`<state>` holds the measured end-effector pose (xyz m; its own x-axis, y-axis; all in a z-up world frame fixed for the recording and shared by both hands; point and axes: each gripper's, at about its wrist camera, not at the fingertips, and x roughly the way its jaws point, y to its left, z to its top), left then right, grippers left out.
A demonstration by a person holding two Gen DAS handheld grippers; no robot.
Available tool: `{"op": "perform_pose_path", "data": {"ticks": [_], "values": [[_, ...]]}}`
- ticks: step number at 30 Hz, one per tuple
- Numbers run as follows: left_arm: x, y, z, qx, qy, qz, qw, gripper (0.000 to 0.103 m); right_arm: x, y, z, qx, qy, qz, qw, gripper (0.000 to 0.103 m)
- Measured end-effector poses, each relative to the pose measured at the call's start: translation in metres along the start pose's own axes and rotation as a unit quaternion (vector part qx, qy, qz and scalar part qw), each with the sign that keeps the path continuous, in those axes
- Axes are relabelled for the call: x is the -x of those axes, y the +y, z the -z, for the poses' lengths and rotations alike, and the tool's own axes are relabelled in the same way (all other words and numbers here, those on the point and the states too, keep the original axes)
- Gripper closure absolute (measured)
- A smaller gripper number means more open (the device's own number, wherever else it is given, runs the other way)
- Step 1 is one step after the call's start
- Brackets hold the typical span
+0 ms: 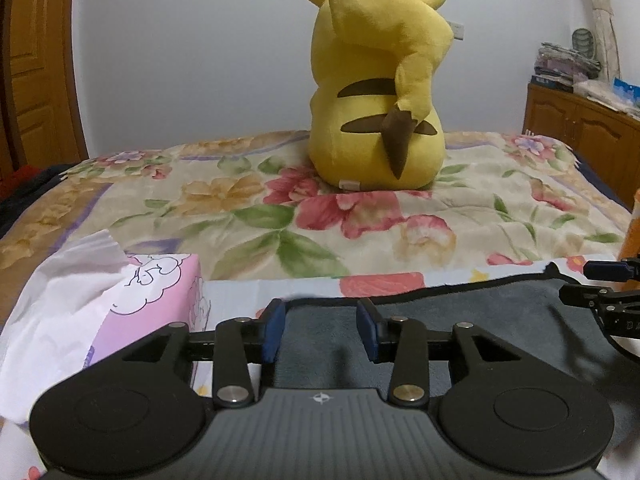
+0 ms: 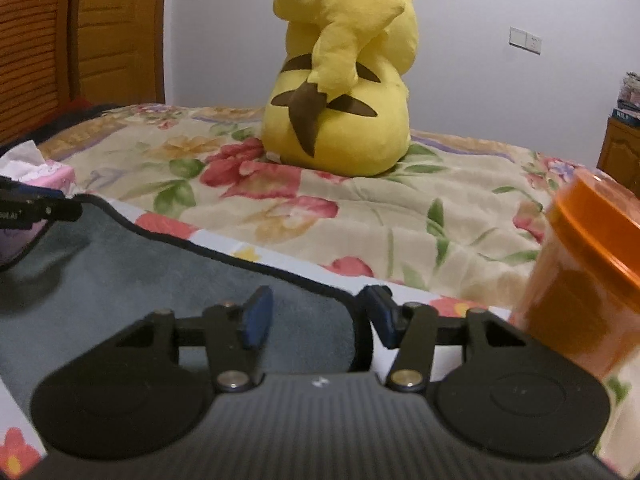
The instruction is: Fold towel
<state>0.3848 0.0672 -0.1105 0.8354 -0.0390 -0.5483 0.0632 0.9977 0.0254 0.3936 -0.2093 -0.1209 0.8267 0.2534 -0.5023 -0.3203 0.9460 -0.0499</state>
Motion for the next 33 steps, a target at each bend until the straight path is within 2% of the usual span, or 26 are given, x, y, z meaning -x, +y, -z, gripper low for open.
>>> {"op": "perform_pose_path", "data": {"ticks": [3,12,21,24,26,28,33], "values": [[0.011,-0.003,0.003,-0.003,0.003,0.008,1.0000,0.051,0.014,0.001,0.005,-0.011,0.002,-0.008,1.000,0.049],[0.050,-0.017,0.021,-0.011,0.018,0.023,0.9995,0.042,0.060,0.013,0.014,-0.032,0.003,-0.023,0.999,0.049],[0.079,-0.028,0.038,-0.015,0.032,0.035,0.9988,0.026,0.091,0.023,0.023,-0.049,0.005,-0.024,0.999,0.043],[0.089,-0.029,0.041,-0.011,0.034,0.034,0.9988,0.019,0.099,0.026,0.025,-0.050,0.005,-0.020,0.999,0.033],[0.096,-0.030,0.042,-0.014,0.033,0.033,0.9988,0.017,0.106,0.027,0.024,-0.050,0.001,-0.017,0.999,0.022],[0.103,-0.031,0.042,-0.016,0.033,0.032,0.9988,0.014,0.114,0.027,0.025,-0.052,-0.003,-0.014,0.999,0.015],[0.119,-0.033,0.041,-0.014,0.030,0.030,0.9990,0.008,0.129,0.030,0.028,-0.051,-0.002,-0.010,0.999,0.005]]}}
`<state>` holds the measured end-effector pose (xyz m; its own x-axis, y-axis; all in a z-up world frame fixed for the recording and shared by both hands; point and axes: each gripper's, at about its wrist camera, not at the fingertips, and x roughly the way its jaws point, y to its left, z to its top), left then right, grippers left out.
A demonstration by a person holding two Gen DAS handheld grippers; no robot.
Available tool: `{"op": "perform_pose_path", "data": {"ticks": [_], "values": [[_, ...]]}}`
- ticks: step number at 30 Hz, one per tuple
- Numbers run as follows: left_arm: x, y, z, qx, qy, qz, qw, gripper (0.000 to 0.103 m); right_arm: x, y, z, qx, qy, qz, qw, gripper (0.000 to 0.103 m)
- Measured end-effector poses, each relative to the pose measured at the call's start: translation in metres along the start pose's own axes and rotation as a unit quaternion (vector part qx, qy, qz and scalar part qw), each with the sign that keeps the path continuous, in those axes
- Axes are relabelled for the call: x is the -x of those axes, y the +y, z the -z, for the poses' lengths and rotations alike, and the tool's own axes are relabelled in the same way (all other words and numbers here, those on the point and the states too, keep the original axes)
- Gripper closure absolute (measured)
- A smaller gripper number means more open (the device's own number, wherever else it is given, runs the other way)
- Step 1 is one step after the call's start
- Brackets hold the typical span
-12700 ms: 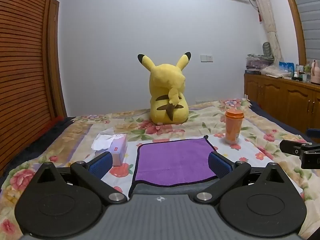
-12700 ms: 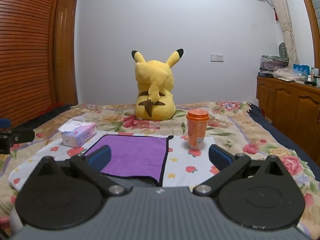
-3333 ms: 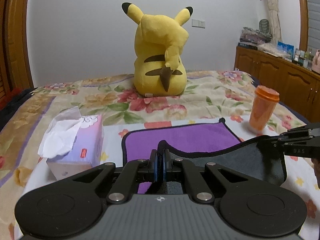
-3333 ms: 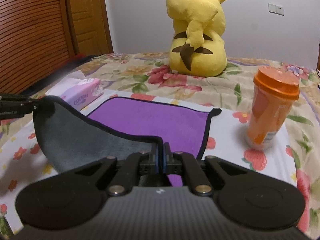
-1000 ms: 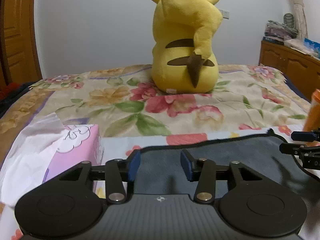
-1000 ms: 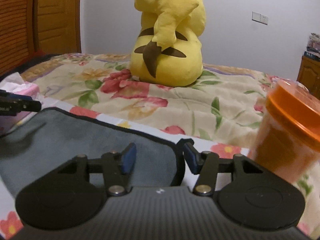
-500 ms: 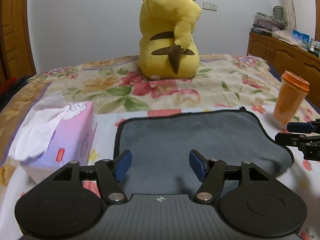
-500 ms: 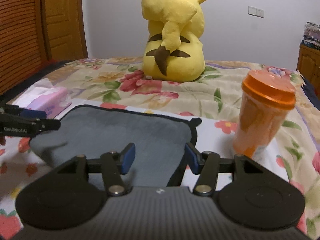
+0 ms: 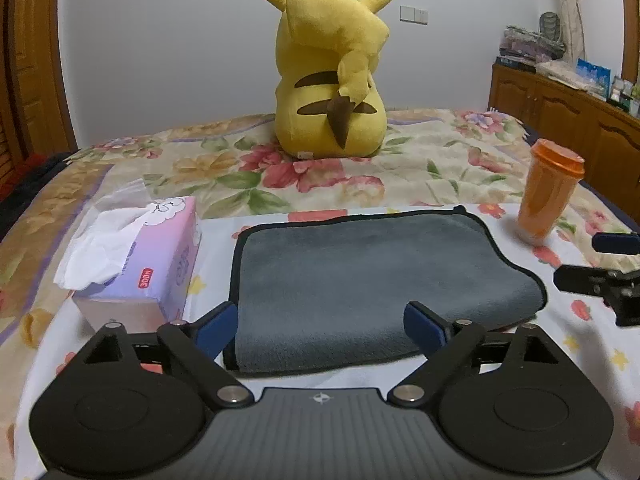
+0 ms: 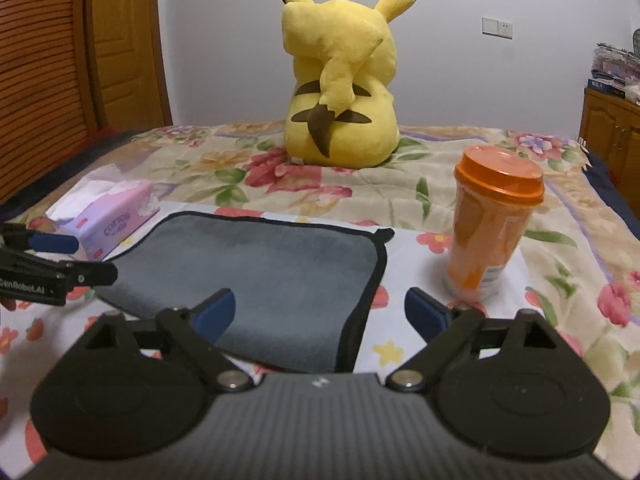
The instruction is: Fold towel
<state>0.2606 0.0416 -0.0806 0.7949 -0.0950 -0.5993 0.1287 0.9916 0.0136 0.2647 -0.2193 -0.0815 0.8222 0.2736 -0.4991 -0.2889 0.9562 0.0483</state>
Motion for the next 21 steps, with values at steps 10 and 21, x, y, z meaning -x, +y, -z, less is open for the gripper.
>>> {"op": "perform_pose_path", "data": {"ticks": [10,21], "values": [[0.038,-0.009,-0.001,0.009,-0.018,0.008,0.9998,0.000,0.031,0.008,0.000,-0.001,-0.004,0.004,1.000,0.000],[0.083,-0.024,-0.009,-0.011,-0.025,-0.014,0.9995,0.000,0.077,0.014,-0.012,-0.002,-0.027,0.005,1.000,0.000]]}}
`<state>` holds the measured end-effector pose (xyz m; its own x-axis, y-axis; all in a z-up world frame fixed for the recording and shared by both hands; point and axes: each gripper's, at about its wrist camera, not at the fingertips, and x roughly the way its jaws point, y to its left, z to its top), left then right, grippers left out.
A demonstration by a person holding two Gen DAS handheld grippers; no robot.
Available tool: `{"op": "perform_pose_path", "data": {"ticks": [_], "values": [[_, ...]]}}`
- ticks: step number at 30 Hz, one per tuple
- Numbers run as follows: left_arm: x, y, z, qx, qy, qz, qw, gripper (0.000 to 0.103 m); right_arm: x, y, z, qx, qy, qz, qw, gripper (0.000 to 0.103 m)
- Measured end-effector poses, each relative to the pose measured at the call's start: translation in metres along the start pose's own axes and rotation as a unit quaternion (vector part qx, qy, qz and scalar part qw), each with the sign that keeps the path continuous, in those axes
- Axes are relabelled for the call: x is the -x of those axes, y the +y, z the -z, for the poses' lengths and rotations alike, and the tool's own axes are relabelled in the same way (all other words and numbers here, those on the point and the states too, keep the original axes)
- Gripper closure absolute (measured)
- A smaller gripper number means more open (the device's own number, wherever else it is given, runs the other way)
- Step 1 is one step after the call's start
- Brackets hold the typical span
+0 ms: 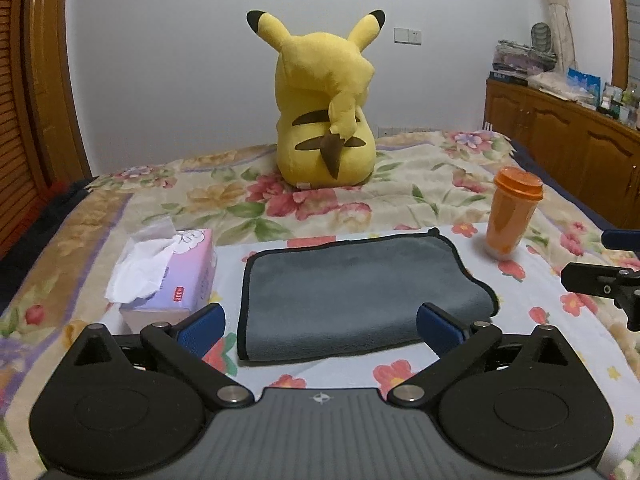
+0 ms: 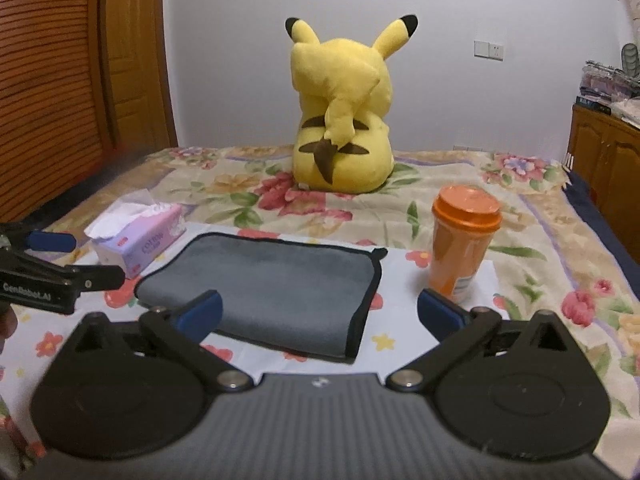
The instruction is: Fold towel
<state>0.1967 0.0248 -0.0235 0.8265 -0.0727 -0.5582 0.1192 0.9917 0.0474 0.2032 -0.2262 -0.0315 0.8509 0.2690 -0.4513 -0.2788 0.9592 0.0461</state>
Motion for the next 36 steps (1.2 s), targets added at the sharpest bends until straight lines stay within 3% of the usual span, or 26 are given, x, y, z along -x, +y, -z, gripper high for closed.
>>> {"op": "perform_pose_path", "data": {"ticks": [21,36], "values": [[0.105,-0.034,-0.014,-0.021,-0.029,0.005,0.9994,0.000,0.079,0.009,-0.016,-0.005,-0.037,0.003,0.999,0.000],[0.137,-0.048,0.006,-0.019,-0.032,-0.004,0.9993,0.000,0.111,0.009,0.003,-0.022,-0.045,0.013,0.999,0.000]]}}
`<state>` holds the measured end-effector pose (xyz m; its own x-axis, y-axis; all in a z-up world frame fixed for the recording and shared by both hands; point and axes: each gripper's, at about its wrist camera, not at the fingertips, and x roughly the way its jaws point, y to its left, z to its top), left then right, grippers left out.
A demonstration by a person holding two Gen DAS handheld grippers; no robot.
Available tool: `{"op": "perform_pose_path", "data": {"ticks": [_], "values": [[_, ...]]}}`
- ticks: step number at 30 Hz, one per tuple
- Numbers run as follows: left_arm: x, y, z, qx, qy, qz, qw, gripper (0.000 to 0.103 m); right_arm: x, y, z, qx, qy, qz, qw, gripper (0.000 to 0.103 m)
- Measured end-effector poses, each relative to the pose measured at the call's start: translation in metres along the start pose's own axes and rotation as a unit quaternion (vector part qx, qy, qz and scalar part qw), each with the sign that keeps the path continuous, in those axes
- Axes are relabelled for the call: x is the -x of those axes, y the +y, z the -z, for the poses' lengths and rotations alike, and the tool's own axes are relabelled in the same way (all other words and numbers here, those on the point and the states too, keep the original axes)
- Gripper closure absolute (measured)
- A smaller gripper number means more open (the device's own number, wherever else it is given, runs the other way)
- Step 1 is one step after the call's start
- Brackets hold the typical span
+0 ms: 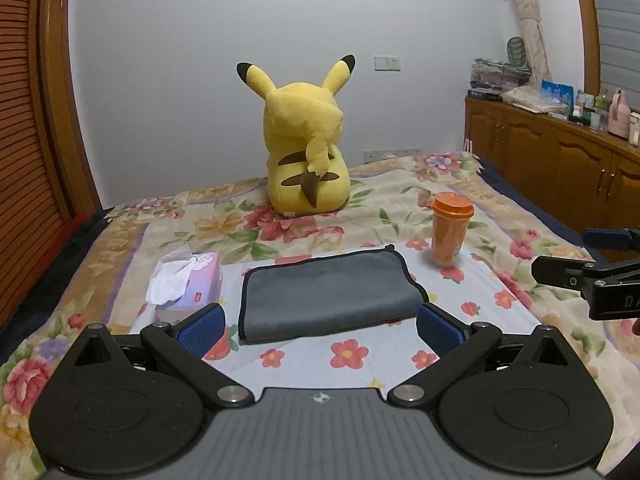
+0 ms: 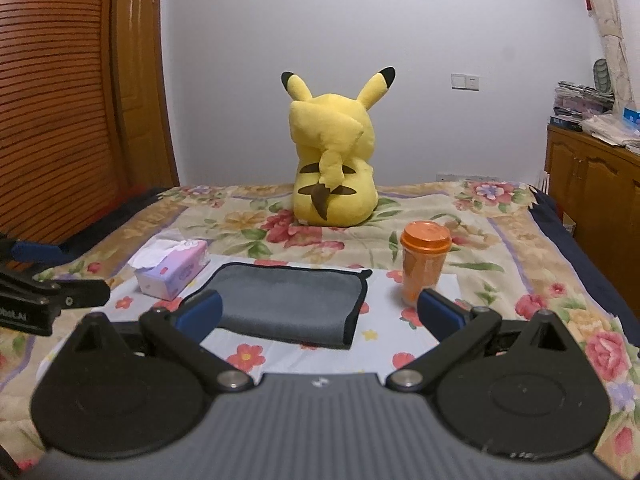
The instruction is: Fold towel
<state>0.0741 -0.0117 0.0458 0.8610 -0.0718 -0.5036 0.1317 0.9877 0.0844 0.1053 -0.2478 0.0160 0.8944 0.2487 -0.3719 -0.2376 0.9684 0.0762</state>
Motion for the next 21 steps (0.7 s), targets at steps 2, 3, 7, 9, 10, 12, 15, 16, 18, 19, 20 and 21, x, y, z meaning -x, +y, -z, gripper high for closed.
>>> {"op": "perform_pose_path", "data": {"ticks": [2,3,7,9,10,12,15,16,18,19,20,21], "values": [[0.004,0.000,0.004,0.003,0.001,0.001,1.0000,0.000,0.003,0.000,0.003,-0.003,0.001,0.001,1.000,0.000],[0.006,-0.001,0.006,0.004,0.001,0.001,1.0000,0.000,0.005,-0.001,0.004,-0.005,0.001,0.002,1.000,0.000],[0.011,-0.002,0.014,0.008,0.004,0.000,1.0000,0.000,0.011,-0.001,0.011,-0.008,0.001,0.005,1.000,0.000],[0.012,-0.002,0.018,0.010,0.007,0.002,0.9999,0.000,0.013,0.000,0.014,-0.011,0.002,0.008,1.000,0.000],[0.012,-0.003,0.020,0.010,0.009,0.003,0.9999,0.000,0.014,0.000,0.016,-0.012,0.002,0.009,1.000,0.000],[0.013,-0.005,0.025,0.010,0.012,0.003,0.9999,0.000,0.016,0.000,0.020,-0.015,0.004,0.010,1.000,0.000],[0.013,-0.008,0.032,0.009,0.015,0.003,0.9998,0.000,0.018,0.001,0.024,-0.018,0.004,0.011,1.000,0.000],[0.013,-0.009,0.035,0.010,0.017,0.003,0.9998,0.000,0.019,0.002,0.026,-0.019,0.004,0.011,1.000,0.000],[0.012,-0.011,0.040,0.014,0.022,0.005,0.9997,0.000,0.020,0.002,0.030,-0.023,0.006,0.010,1.000,0.000],[0.011,-0.012,0.043,0.016,0.024,0.006,0.9996,0.000,0.019,0.003,0.032,-0.024,0.008,0.009,1.000,0.000],[0.010,-0.013,0.046,0.018,0.026,0.007,0.9995,0.000,0.020,0.003,0.034,-0.023,0.009,0.009,1.000,0.000],[0.009,-0.015,0.049,0.019,0.028,0.007,0.9994,0.000,0.019,0.005,0.037,-0.022,0.010,0.009,1.000,0.000]]}}
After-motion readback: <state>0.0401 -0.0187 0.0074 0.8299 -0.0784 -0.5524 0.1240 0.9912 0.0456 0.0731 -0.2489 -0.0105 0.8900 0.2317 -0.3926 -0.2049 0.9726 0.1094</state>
